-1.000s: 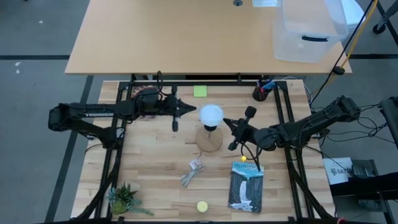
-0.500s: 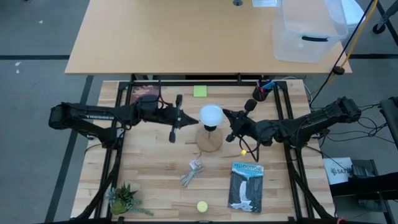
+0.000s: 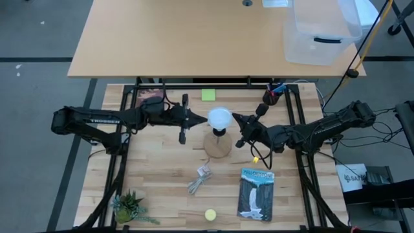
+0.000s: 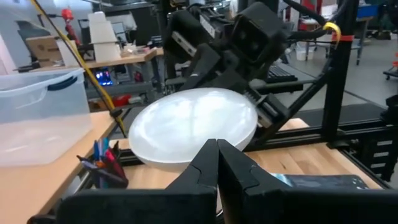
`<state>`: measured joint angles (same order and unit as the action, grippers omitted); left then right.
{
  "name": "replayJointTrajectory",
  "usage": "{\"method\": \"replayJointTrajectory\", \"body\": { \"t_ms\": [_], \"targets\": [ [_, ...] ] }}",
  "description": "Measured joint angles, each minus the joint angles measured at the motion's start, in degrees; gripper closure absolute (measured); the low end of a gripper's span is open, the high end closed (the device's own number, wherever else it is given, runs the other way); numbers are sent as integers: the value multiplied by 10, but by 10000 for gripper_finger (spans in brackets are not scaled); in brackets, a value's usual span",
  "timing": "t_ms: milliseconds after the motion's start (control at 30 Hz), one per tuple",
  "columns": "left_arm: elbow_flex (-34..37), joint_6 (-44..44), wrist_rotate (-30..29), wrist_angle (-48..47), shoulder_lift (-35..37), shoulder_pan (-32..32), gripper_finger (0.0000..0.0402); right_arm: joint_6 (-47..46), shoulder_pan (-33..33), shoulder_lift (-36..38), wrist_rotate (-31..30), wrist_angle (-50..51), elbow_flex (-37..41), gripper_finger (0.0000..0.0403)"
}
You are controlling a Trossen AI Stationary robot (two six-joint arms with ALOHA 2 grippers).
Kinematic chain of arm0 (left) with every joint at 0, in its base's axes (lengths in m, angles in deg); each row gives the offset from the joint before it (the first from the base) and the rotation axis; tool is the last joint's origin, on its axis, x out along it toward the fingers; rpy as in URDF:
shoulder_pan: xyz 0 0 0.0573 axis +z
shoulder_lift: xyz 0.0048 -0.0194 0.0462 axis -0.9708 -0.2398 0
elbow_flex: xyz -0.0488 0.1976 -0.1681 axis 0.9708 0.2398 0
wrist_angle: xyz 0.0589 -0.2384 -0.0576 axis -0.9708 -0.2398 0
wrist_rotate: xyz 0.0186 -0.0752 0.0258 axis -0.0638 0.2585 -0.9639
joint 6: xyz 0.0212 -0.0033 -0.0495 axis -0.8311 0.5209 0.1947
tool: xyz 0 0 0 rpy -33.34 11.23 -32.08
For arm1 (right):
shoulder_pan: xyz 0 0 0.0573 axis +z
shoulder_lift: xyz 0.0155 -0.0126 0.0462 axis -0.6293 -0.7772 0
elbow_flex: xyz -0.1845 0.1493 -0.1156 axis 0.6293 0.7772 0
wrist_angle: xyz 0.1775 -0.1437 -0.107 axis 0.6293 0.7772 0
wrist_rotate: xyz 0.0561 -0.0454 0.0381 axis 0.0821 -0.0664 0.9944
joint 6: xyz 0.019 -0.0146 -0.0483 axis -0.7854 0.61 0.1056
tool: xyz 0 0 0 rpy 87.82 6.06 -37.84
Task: Screw lightbulb
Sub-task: Insert the lightbulb into the lamp
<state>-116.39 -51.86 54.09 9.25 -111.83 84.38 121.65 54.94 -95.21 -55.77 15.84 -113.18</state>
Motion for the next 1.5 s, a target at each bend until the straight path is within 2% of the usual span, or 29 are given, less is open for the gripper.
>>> {"method": "replayJointTrajectory", "body": {
  "t_ms": [233,433,800,900,1133,1300,1500],
  "targets": [
    [-1,0,-4,-2,-3,18,401,-15,19,1,-3,15,0,403],
    [1,0,-7,-18,-7,43,401,-18,39,-2,20,18,0,403],
    [1,-2,-20,-30,7,59,401,-62,59,-1,-8,72,0,403],
    [1,-2,-14,-25,25,54,401,-63,47,-1,-37,90,0,403],
    [1,-2,9,-19,37,21,401,-25,-3,-1,-34,70,0,403],
    [1,-4,9,-15,31,-9,401,-4,-30,-1,19,42,0,403],
    [1,-4,6,-18,24,-16,401,36,-44,0,51,-4,0,403]
  ]
}}
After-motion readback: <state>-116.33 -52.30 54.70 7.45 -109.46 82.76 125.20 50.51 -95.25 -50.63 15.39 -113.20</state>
